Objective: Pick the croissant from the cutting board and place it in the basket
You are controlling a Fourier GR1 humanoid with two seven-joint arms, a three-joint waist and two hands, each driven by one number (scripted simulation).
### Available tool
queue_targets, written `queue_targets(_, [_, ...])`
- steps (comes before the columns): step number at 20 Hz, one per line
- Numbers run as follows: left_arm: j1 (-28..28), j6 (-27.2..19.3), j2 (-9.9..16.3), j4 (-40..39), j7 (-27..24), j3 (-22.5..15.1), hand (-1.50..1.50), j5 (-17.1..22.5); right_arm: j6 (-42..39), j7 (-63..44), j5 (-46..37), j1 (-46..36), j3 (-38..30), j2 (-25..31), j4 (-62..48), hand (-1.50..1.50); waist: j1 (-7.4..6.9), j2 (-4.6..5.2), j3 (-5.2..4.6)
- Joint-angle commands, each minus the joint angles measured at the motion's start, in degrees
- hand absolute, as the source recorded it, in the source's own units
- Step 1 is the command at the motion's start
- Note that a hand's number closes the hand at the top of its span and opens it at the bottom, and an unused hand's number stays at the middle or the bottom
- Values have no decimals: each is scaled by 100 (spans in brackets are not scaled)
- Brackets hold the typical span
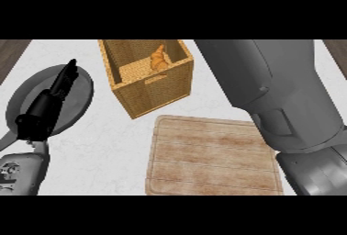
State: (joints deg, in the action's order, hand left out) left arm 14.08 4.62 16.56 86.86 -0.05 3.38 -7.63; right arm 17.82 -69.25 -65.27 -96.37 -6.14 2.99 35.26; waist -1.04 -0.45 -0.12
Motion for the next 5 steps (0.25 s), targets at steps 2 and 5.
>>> queue_targets(2, [-161,-63,86,-81,-74,202,0,28,1219,-1570,-726,133,-131,152,546,-150,280,-95,8])
queue_targets(5, [-302,-11,188,-1,-37,314,0,93,1227,-1576,-1072,472,-243,133,1022,-150,433,-196,21])
